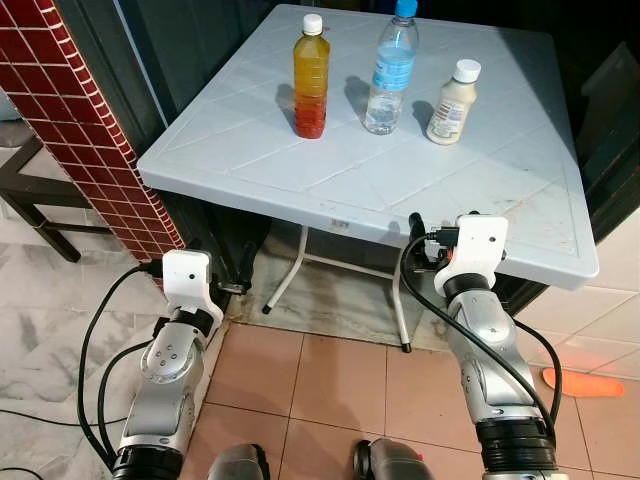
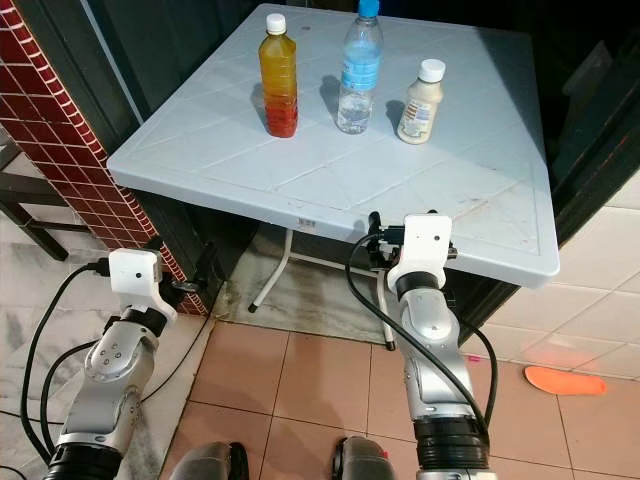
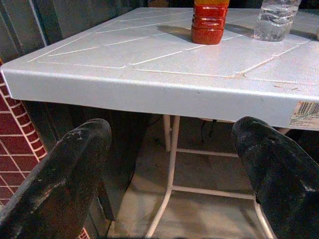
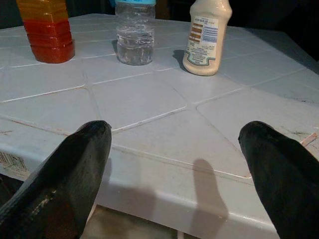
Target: Restocking fridge
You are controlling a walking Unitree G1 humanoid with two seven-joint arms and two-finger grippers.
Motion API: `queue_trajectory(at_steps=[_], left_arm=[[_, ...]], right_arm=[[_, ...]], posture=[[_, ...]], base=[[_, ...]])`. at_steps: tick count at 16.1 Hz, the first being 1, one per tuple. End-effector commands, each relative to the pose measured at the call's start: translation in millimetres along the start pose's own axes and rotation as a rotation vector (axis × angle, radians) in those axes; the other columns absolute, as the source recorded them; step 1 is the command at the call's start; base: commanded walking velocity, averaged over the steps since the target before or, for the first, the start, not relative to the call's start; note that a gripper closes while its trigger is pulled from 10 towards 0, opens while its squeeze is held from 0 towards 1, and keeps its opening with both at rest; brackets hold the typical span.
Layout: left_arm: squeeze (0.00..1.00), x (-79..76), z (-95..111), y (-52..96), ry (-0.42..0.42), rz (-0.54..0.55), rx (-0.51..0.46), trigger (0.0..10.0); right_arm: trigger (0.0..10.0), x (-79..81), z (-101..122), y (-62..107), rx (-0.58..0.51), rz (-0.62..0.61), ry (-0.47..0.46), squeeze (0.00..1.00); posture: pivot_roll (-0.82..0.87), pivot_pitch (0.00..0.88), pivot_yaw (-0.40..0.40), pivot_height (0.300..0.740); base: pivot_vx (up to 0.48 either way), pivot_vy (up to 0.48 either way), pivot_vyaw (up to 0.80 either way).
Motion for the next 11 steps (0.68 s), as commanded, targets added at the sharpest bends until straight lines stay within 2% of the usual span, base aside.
queue_trajectory(at_steps=[1, 11], left_arm=[[0.00, 47.5, 28.5, -11.4, -0.097, 0.185, -0.057, 10.0], [0.00, 47.5, 28.5, -11.4, -0.097, 0.185, -0.057, 10.0]], right_arm=[[10.0, -15.0, 14.1, -28.0, 0.033, -0.060, -0.168, 0.00], [10.0, -15.0, 14.1, -28.0, 0.033, -0.060, -0.168, 0.00]], posture=[[0.03, 0.000, 0.045, 0.740], [0.03, 0.000, 0.045, 0.740]], base=[[0.000, 0.000, 0.00], [0.000, 0.000, 0.00]])
Point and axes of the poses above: a point about 5 cm out from each wrist's last joint towards the gripper, its own y axis pointing back from the gripper into the wrist, its own z axis along the axis of the wrist's last joint, x = y × z, the point moved 3 cm from there along -y, pointing out of the wrist towards the gripper, and after that the axes turned 3 degrees about -y, right-handed, at the moved point
